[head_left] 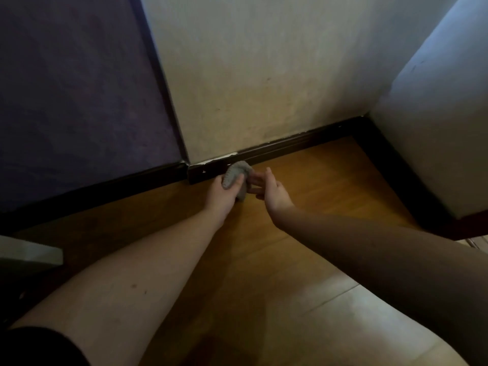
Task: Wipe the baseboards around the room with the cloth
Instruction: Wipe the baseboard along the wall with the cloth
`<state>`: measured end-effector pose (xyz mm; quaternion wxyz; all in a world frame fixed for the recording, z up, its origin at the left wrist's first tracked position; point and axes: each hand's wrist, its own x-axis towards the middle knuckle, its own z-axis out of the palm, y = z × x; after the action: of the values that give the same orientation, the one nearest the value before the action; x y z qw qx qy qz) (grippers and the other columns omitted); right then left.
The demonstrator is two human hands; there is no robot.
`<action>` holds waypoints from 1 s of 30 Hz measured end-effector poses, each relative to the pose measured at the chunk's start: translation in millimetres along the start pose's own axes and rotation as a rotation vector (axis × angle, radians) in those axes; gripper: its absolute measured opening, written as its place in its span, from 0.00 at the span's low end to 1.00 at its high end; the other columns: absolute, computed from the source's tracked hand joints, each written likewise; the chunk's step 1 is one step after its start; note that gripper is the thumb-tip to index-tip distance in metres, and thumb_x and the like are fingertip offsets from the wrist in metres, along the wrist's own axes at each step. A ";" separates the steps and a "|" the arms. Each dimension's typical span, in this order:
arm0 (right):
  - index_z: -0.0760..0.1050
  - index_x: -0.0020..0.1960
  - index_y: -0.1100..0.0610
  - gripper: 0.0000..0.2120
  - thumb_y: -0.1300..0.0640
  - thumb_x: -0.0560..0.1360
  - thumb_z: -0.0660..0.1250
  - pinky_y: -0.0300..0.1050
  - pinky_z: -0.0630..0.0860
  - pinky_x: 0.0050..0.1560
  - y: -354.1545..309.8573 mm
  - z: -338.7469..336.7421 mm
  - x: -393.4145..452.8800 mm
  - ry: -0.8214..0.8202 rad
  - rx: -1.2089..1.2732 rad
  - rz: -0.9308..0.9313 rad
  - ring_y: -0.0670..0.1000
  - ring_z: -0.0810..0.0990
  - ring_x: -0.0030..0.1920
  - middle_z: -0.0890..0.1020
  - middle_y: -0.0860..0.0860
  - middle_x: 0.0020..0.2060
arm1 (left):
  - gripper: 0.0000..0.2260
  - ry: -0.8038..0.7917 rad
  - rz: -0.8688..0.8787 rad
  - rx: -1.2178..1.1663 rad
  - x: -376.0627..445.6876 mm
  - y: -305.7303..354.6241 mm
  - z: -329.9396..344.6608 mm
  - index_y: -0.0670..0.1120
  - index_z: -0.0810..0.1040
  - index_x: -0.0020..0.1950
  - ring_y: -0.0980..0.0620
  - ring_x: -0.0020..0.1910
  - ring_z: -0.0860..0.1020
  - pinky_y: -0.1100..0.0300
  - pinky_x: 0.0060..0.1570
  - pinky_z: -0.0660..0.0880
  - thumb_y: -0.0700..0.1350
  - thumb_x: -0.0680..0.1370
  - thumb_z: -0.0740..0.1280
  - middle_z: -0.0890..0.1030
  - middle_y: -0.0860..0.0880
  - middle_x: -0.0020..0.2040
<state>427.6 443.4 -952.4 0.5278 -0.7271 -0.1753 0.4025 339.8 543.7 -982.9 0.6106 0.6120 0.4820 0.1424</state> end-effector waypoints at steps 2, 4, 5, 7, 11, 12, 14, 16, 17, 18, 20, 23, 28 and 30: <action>0.75 0.64 0.55 0.22 0.43 0.84 0.49 0.52 0.74 0.61 0.7 -10.2 9.0 0.086 -0.137 -0.018 0.51 0.80 0.56 0.81 0.53 0.56 | 0.20 -0.030 -0.043 -0.011 2.0 -1.6 2.7 0.46 0.76 0.65 0.49 0.55 0.79 0.59 0.48 0.75 0.55 0.78 0.69 0.80 0.49 0.57; 0.70 0.69 0.53 0.22 0.41 0.82 0.53 0.54 0.74 0.63 0.8 -20.5 15.7 0.161 -0.285 -0.035 0.53 0.76 0.60 0.76 0.53 0.64 | 0.17 -0.075 -0.070 -0.052 0.4 0.8 7.8 0.45 0.77 0.63 0.50 0.52 0.79 0.60 0.45 0.75 0.51 0.78 0.71 0.81 0.48 0.56; 0.66 0.72 0.51 0.24 0.39 0.81 0.56 0.52 0.74 0.62 -1.3 -24.1 17.4 0.169 -0.295 -0.028 0.53 0.74 0.62 0.72 0.52 0.67 | 0.16 -0.108 -0.081 -0.067 -0.4 2.6 10.0 0.45 0.77 0.62 0.51 0.51 0.79 0.60 0.45 0.76 0.49 0.77 0.72 0.81 0.48 0.55; 0.63 0.74 0.49 0.27 0.38 0.80 0.59 0.50 0.76 0.59 -5.0 -29.1 20.8 0.101 -0.251 0.006 0.53 0.74 0.62 0.70 0.52 0.67 | 0.18 -0.192 -0.085 -0.071 -2.1 5.5 12.9 0.45 0.77 0.62 0.50 0.53 0.80 0.56 0.51 0.78 0.48 0.75 0.74 0.82 0.47 0.56; 0.72 0.62 0.52 0.18 0.41 0.81 0.59 0.46 0.81 0.50 -15.5 -37.9 21.4 -0.097 -0.101 0.122 0.53 0.80 0.54 0.79 0.57 0.59 | 0.23 -0.361 -0.076 -0.077 -5.5 16.0 9.8 0.43 0.76 0.65 0.48 0.58 0.79 0.51 0.62 0.76 0.42 0.72 0.77 0.81 0.45 0.58; 0.73 0.61 0.51 0.17 0.40 0.80 0.59 0.47 0.82 0.50 -17.4 -42.3 20.5 -0.122 -0.096 0.161 0.53 0.80 0.54 0.79 0.56 0.58 | 0.22 -0.395 -0.063 -0.072 -5.8 18.7 8.2 0.44 0.76 0.63 0.49 0.58 0.79 0.53 0.61 0.76 0.40 0.71 0.77 0.81 0.45 0.58; 0.73 0.60 0.49 0.17 0.39 0.79 0.60 0.51 0.81 0.54 -22.2 -50.1 19.0 -0.205 -0.099 0.223 0.55 0.81 0.55 0.79 0.55 0.57 | 0.23 -0.446 -0.043 -0.028 -6.0 22.6 2.3 0.45 0.75 0.62 0.49 0.58 0.79 0.53 0.59 0.77 0.38 0.70 0.78 0.81 0.46 0.58; 0.73 0.62 0.50 0.16 0.42 0.80 0.61 0.50 0.81 0.55 -28.5 -61.6 15.4 -0.293 -0.100 0.250 0.56 0.81 0.57 0.79 0.56 0.58 | 0.26 -0.496 -0.032 0.010 -5.6 25.7 0.8 0.45 0.75 0.64 0.47 0.59 0.79 0.51 0.58 0.78 0.37 0.68 0.78 0.80 0.46 0.59; 0.72 0.63 0.51 0.16 0.44 0.80 0.61 0.49 0.81 0.53 -34.0 -68.1 12.9 -0.317 -0.105 0.243 0.55 0.80 0.57 0.78 0.56 0.59 | 0.27 -0.520 -0.026 0.021 -7.2 31.0 1.5 0.45 0.74 0.65 0.47 0.60 0.79 0.50 0.57 0.79 0.37 0.68 0.78 0.80 0.45 0.59; 0.71 0.65 0.51 0.16 0.46 0.80 0.62 0.46 0.82 0.51 -40.9 -74.9 9.3 -0.324 -0.113 0.229 0.54 0.80 0.57 0.78 0.56 0.60 | 0.29 -0.543 -0.014 0.031 -8.2 36.9 3.8 0.45 0.73 0.67 0.47 0.60 0.78 0.50 0.56 0.79 0.36 0.68 0.78 0.80 0.45 0.60; 0.70 0.67 0.53 0.19 0.49 0.79 0.66 0.45 0.82 0.51 -54.5 -88.9 1.7 -0.299 -0.149 0.184 0.53 0.80 0.57 0.78 0.55 0.60 | 0.33 -0.582 0.033 0.025 -11.3 51.1 11.2 0.45 0.70 0.70 0.46 0.61 0.77 0.52 0.53 0.80 0.34 0.68 0.77 0.77 0.45 0.62; 0.71 0.65 0.53 0.19 0.55 0.76 0.70 0.42 0.82 0.50 -71.0 -114.7 -14.2 -0.205 -0.198 0.080 0.52 0.81 0.57 0.79 0.55 0.58 | 0.33 -0.583 0.095 -0.035 -18.0 72.6 26.4 0.49 0.64 0.70 0.45 0.61 0.74 0.52 0.50 0.81 0.32 0.70 0.75 0.71 0.47 0.62; 0.72 0.67 0.50 0.27 0.55 0.70 0.76 0.35 0.79 0.47 -69.5 -150.4 -47.4 -0.010 -0.267 -0.063 0.46 0.80 0.56 0.80 0.47 0.57 | 0.23 -0.666 0.131 -0.181 -29.5 86.4 48.2 0.52 0.70 0.60 0.48 0.61 0.75 0.51 0.55 0.80 0.31 0.74 0.71 0.73 0.52 0.60; 0.72 0.65 0.47 0.27 0.53 0.69 0.77 0.33 0.78 0.46 -60.5 -152.0 -55.6 0.032 -0.268 -0.083 0.42 0.79 0.56 0.79 0.43 0.57 | 0.22 -0.676 0.170 -0.158 -31.0 84.5 52.4 0.54 0.73 0.59 0.51 0.61 0.76 0.53 0.58 0.78 0.31 0.74 0.71 0.75 0.52 0.59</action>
<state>520.8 333.5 -857.1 0.4451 -0.7893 -0.2492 0.3417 399.5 505.8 -906.5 0.7669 0.6134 0.1876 0.0190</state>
